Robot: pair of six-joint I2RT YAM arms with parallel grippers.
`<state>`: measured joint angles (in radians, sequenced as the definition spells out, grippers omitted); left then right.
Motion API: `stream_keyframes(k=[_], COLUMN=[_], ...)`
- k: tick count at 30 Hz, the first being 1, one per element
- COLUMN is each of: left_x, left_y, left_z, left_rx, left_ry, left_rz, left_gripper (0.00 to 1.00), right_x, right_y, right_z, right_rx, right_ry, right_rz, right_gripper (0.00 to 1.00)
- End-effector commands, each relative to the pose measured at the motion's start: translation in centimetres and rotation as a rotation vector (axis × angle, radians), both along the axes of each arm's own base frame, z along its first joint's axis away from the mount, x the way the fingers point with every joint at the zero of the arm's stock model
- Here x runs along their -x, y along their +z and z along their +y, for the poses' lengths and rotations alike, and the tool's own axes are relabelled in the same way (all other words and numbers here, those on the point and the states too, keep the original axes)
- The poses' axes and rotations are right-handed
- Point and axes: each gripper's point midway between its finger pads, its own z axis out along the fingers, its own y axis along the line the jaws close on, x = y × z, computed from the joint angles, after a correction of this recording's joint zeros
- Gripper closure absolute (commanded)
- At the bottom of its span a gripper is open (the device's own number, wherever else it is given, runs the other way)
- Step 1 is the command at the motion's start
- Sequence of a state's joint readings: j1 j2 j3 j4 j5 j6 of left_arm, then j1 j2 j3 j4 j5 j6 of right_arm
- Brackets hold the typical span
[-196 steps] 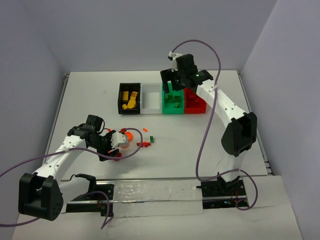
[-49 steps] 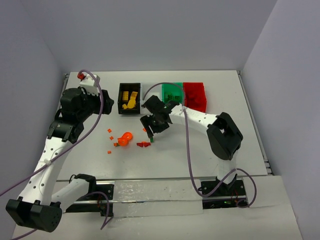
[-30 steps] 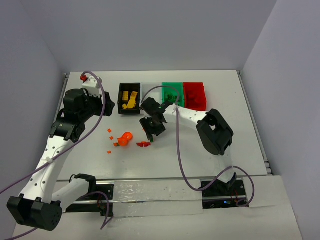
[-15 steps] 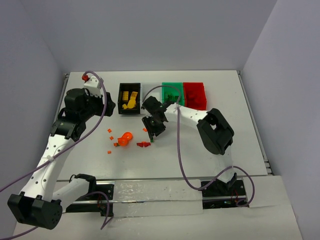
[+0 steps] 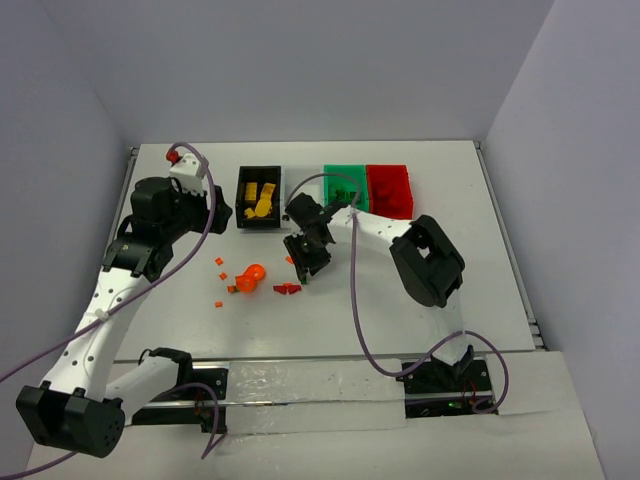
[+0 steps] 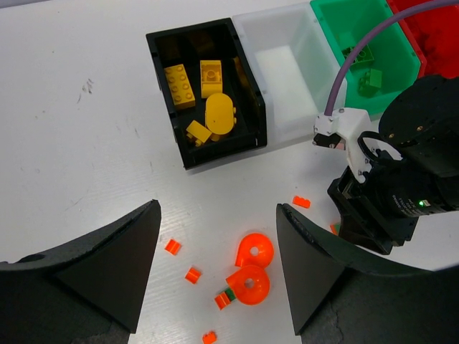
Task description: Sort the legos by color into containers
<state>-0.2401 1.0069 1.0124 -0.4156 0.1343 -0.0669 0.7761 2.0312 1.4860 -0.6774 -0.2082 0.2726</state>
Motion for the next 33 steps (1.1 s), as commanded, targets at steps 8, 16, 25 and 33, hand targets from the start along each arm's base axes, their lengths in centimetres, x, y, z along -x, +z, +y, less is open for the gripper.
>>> stream_keyframes(k=[8,16,25,33], left_x=[-0.3,-0.1,0.3,4.0], left_y=[0.2,0.1,-0.5,-0.7], left_z=[-0.2,-0.1,-0.4,-4.7], left_rx=[0.01,0.001,0.009,0.094], left_ry=[-0.012,-0.011,-0.032,-0.342], left_rz=[-0.012,-0.01,0.009,0.082], left_gripper=[0.25,0.25,0.25,0.24], right_x=[-0.3,-0.2,-0.7,0.7], right_y=[0.3,-0.9,2.1,10.0], right_z=[0.6,0.5,-0.4,0.1], right_rx=[-0.014,0.008,-0.07,-0.411], right_ry=[-0.011,-0.008,-0.006,0.097], right_rz=[0.014,0.039,0.012,0.046], right_gripper=[0.53,0.61,0.78,0.85])
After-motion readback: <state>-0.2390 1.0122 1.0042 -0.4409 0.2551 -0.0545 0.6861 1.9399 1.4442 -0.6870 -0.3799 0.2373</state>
